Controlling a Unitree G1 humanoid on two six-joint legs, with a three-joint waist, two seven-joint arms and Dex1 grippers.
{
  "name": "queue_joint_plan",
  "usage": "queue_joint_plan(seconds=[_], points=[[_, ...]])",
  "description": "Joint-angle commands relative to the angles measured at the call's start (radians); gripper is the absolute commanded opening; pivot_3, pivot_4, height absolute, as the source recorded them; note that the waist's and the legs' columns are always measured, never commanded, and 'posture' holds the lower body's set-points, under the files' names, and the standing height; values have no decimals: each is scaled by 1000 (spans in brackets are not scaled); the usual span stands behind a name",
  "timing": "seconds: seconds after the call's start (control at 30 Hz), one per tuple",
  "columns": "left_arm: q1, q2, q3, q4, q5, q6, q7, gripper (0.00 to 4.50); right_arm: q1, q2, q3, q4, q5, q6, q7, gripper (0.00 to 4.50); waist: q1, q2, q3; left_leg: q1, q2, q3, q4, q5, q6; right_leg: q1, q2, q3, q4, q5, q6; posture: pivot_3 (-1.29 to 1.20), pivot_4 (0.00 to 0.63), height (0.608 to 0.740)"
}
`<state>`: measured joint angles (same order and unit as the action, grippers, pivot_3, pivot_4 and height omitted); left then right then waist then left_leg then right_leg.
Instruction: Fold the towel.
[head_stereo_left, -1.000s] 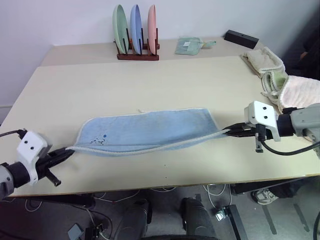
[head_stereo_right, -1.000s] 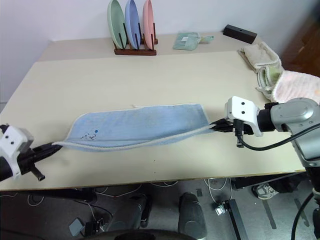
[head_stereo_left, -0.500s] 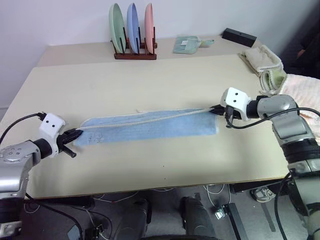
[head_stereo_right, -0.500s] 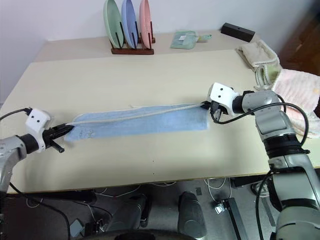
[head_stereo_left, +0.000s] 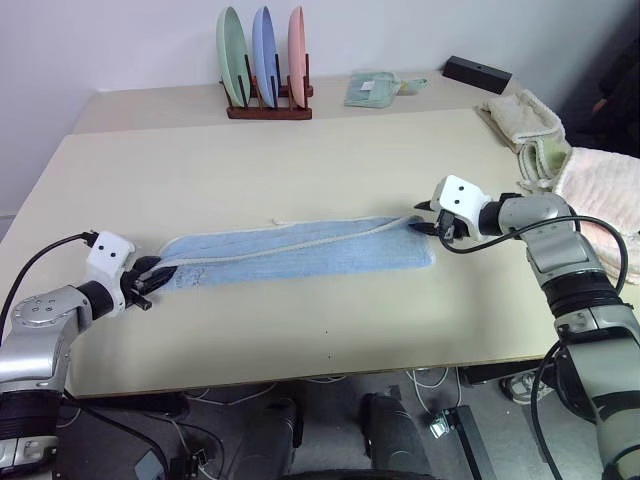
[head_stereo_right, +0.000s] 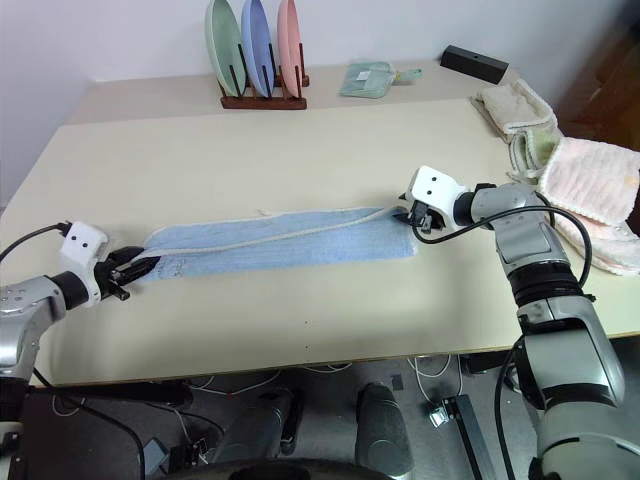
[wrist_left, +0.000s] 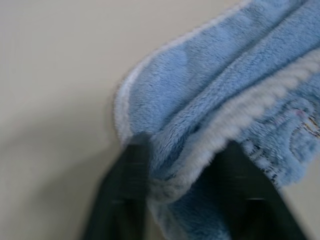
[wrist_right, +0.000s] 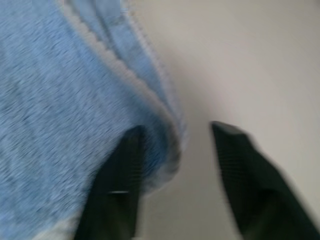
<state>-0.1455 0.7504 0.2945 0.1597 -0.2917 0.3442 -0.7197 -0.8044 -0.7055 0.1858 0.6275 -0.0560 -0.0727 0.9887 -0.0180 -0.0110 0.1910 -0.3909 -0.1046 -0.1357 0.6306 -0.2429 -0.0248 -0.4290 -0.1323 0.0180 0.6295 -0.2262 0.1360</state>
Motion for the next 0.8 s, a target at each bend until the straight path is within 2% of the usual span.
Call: queue_joint_plan(seconds=[0.03,0.27,0.43,0.53,0.63,0.7,0.8], points=[[-57,-33,88,19,-33,-5,96,2681,-38,9,-38,16,-2,-25,-49,2753,1,0,0,0,0,0,0,0,0,0,0,0,0,0,0,0,150,740],[-105,-163,204,10,-104,84,308,2681,-39,22,-85,57,-4,12,-197,2753,2,0,0,0,-1,-1,0,0,0,0,0,0,0,1,1,0,150,740],[-74,-196,220,-27,-131,116,349,2681,21,10,-112,-23,15,47,-197,2753,0,-1,0,0,-1,0,0,0,0,0,0,0,0,1,1,0,150,740],[-30,-185,231,-91,-133,79,332,2681,103,-19,-193,-175,109,182,-155,2753,1,-1,0,0,-1,0,1,0,0,0,0,1,0,1,1,0,150,740],[5,-162,225,-185,-128,28,297,2720,200,-38,-297,-359,244,385,-124,3563,8,-1,0,-1,-1,0,1,0,0,0,0,1,0,1,1,0,150,740],[46,-138,144,-299,-99,-5,237,2720,297,-35,-391,-513,371,586,-138,4479,9,-1,0,-1,-1,-1,1,0,0,1,0,0,0,1,1,0,150,740],[76,-144,-13,-485,-103,-6,161,2720,467,-6,-535,-746,558,883,-194,4479,32,-2,-2,0,-1,-3,1,0,1,3,0,0,-2,1,1,0,150,740]])
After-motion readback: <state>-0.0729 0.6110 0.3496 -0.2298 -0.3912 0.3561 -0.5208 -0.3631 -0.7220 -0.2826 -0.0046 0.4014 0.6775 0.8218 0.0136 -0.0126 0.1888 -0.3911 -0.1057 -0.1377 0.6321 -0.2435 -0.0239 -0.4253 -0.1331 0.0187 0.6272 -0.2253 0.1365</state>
